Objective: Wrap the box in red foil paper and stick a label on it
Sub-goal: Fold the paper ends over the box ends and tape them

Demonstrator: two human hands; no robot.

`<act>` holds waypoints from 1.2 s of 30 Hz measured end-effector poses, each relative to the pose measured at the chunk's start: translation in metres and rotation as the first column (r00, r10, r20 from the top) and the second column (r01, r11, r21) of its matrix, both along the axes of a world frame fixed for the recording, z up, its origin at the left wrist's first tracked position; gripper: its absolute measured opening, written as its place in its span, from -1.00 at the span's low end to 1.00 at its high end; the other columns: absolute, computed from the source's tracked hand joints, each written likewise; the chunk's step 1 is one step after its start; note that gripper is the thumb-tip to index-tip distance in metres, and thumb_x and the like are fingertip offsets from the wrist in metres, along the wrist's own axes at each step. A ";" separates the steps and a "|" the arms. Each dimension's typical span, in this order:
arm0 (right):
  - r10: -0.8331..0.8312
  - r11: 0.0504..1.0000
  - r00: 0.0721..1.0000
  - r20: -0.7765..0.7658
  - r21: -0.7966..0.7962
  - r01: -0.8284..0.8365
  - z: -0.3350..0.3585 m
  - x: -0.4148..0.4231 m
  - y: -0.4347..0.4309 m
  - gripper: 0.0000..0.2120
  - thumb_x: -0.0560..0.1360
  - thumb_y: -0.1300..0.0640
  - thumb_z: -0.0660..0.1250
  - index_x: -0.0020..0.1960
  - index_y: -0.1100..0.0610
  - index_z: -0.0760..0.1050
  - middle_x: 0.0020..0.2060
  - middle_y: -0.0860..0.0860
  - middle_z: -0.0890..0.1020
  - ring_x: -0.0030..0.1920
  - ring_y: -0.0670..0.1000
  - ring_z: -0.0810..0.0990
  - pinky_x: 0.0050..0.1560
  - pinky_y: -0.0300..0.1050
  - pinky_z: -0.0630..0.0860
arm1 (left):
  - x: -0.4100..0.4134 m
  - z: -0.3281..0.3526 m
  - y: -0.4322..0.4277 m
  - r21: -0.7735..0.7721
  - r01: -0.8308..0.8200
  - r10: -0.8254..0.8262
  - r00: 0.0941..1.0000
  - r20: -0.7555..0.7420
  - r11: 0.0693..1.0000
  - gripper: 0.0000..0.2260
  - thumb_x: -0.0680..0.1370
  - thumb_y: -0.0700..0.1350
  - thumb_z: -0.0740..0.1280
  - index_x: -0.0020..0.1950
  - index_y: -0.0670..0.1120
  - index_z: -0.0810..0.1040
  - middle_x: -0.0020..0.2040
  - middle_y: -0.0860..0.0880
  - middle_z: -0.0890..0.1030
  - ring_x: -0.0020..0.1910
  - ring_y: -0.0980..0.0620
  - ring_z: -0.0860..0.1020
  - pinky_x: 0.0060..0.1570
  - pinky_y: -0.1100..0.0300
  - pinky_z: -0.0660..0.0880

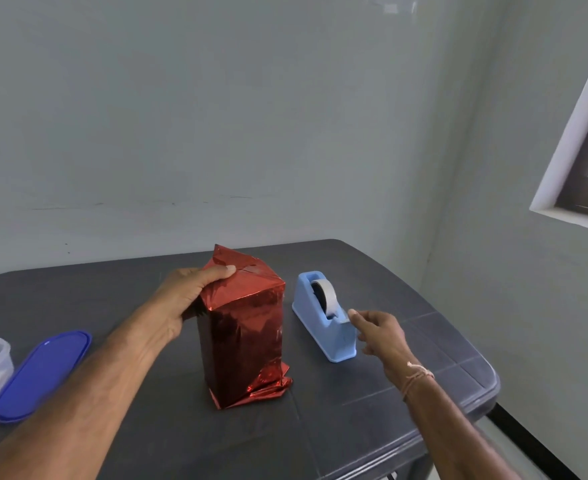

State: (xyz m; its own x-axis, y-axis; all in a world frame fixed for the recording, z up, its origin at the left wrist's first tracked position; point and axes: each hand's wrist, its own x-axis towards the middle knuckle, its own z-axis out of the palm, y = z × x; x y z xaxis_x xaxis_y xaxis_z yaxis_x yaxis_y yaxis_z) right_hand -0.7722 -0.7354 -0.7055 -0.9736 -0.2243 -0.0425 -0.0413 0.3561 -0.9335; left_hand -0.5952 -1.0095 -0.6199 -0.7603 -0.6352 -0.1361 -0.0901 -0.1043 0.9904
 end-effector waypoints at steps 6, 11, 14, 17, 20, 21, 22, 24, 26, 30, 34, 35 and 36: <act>0.112 0.977 0.991 0.078 0.176 -0.124 0.020 -0.022 -0.008 -0.66 0.59 -0.07 0.42 0.04 0.23 0.65 0.04 0.16 0.68 -0.03 0.14 0.72 -0.19 -0.12 0.70 | -0.001 0.000 0.002 0.011 0.009 -0.009 1.000 0.001 1.000 -0.31 0.20 0.07 0.61 0.20 -0.31 0.64 -0.08 -0.21 0.70 -0.14 -0.12 0.63 -0.06 0.08 0.55; 0.184 0.955 0.962 0.201 0.194 -0.223 0.041 -0.027 -0.016 -0.61 0.59 0.05 0.44 0.27 0.31 0.57 0.17 0.16 0.61 0.12 0.20 0.66 -0.08 0.01 0.70 | -0.001 0.002 0.004 0.020 0.010 -0.010 1.000 0.005 1.000 -0.49 0.34 0.01 0.59 0.16 -0.29 0.67 -0.11 -0.19 0.71 -0.17 -0.10 0.64 -0.11 0.12 0.55; 0.163 0.967 0.948 0.273 0.148 -0.209 0.047 -0.025 -0.017 -0.71 0.58 0.13 0.46 0.17 0.30 0.54 0.14 0.19 0.55 0.15 0.28 0.65 0.09 0.22 0.68 | -0.001 0.004 0.005 0.019 0.011 -0.011 1.000 0.011 1.000 -0.52 0.35 0.00 0.60 0.14 -0.27 0.68 -0.13 -0.17 0.72 -0.17 -0.09 0.65 -0.12 0.12 0.57; 0.116 0.983 0.948 0.295 0.103 -0.153 0.045 -0.024 -0.019 -0.72 0.58 0.17 0.45 0.18 0.33 0.51 0.19 0.23 0.54 0.15 0.30 0.65 0.10 0.28 0.66 | 0.000 0.005 0.006 0.032 0.004 -0.005 1.000 0.005 0.999 -0.55 0.36 -0.02 0.60 0.13 -0.26 0.68 -0.16 -0.15 0.71 -0.21 -0.07 0.64 -0.15 0.14 0.56; 0.112 0.992 0.942 0.316 0.014 -0.123 0.040 -0.024 -0.019 -0.63 0.59 0.17 0.43 0.32 0.34 0.54 0.27 0.23 0.55 0.15 0.28 0.65 0.05 0.25 0.68 | 0.001 0.006 0.004 0.036 -0.007 0.007 1.000 -0.004 0.999 -0.55 0.36 -0.02 0.60 0.14 -0.25 0.68 -0.14 -0.16 0.71 -0.19 -0.07 0.64 -0.10 0.11 0.57; 0.116 0.993 0.939 0.324 -0.019 -0.116 0.038 -0.024 -0.018 -0.63 0.59 0.17 0.43 0.33 0.33 0.55 0.28 0.22 0.55 0.15 0.28 0.65 0.04 0.24 0.69 | 0.001 0.006 0.003 0.036 -0.006 0.006 1.000 -0.003 0.999 -0.53 0.35 -0.01 0.60 0.15 -0.25 0.68 -0.11 -0.17 0.71 -0.17 -0.08 0.65 -0.05 0.08 0.59; 0.118 0.993 0.936 0.332 -0.050 -0.107 0.036 -0.023 -0.017 -0.64 0.59 0.16 0.43 0.32 0.33 0.55 0.28 0.22 0.55 0.16 0.27 0.65 0.04 0.25 0.69 | 0.002 0.006 0.002 0.038 -0.004 0.004 1.000 0.001 0.999 -0.50 0.33 -0.01 0.61 0.16 -0.26 0.67 -0.09 -0.18 0.71 -0.14 -0.10 0.65 0.02 0.03 0.60; 0.111 0.992 0.931 0.349 -0.096 -0.083 0.032 -0.022 -0.015 -0.64 0.59 0.16 0.43 0.31 0.33 0.54 0.27 0.22 0.56 0.17 0.26 0.64 0.06 0.26 0.68 | 0.003 0.005 0.001 0.043 0.001 -0.001 1.000 0.007 0.999 -0.39 0.22 0.03 0.63 0.17 -0.25 0.67 -0.05 -0.19 0.71 -0.10 -0.12 0.65 0.10 -0.01 0.59; 0.103 0.991 0.927 0.361 -0.121 -0.062 0.031 -0.019 -0.014 -0.66 0.59 0.16 0.42 0.29 0.31 0.54 0.26 0.21 0.56 0.20 0.24 0.63 0.09 0.23 0.68 | 0.002 0.005 0.001 0.044 0.003 -0.003 1.000 0.003 0.999 -0.33 0.14 0.05 0.62 0.17 -0.24 0.67 -0.04 -0.19 0.71 -0.11 -0.10 0.65 0.02 0.04 0.59; 0.068 0.990 0.933 0.354 -0.142 -0.018 0.023 -0.012 -0.011 -0.79 0.59 0.14 0.43 0.12 0.27 0.57 0.23 0.21 0.58 0.22 0.22 0.62 0.09 0.18 0.68 | 0.000 0.005 0.002 0.051 0.001 -0.001 1.000 0.002 0.999 -0.30 0.13 0.05 0.63 0.20 -0.23 0.66 -0.02 -0.20 0.70 -0.15 -0.08 0.64 -0.07 0.09 0.58; 0.038 0.987 0.938 0.343 -0.161 0.019 0.016 -0.007 -0.010 -0.74 0.57 0.13 0.45 0.14 0.30 0.56 0.20 0.20 0.59 0.22 0.20 0.62 0.02 0.13 0.70 | 0.002 0.005 0.004 0.057 0.011 -0.011 1.000 0.005 0.998 -0.34 0.14 0.04 0.62 0.17 -0.22 0.67 -0.08 -0.15 0.69 -0.16 -0.06 0.64 -0.07 0.09 0.58; 0.034 0.986 0.937 0.347 -0.166 0.025 0.016 -0.005 -0.010 -0.72 0.57 0.13 0.46 0.16 0.30 0.56 0.19 0.19 0.59 0.22 0.20 0.61 0.00 0.12 0.69 | 0.002 0.005 0.005 0.058 0.014 -0.015 1.000 0.005 0.998 -0.37 0.15 0.04 0.61 0.15 -0.22 0.67 -0.08 -0.15 0.69 -0.17 -0.06 0.64 -0.06 0.09 0.58; 0.031 0.985 0.935 0.353 -0.171 0.032 0.016 -0.004 -0.010 -0.72 0.57 0.13 0.46 0.16 0.30 0.55 0.18 0.18 0.58 0.22 0.20 0.61 -0.01 0.11 0.68 | 0.003 0.005 0.005 0.060 0.014 -0.015 1.000 0.006 0.998 -0.39 0.16 0.04 0.61 0.13 -0.21 0.67 -0.07 -0.15 0.69 -0.17 -0.05 0.64 -0.06 0.09 0.58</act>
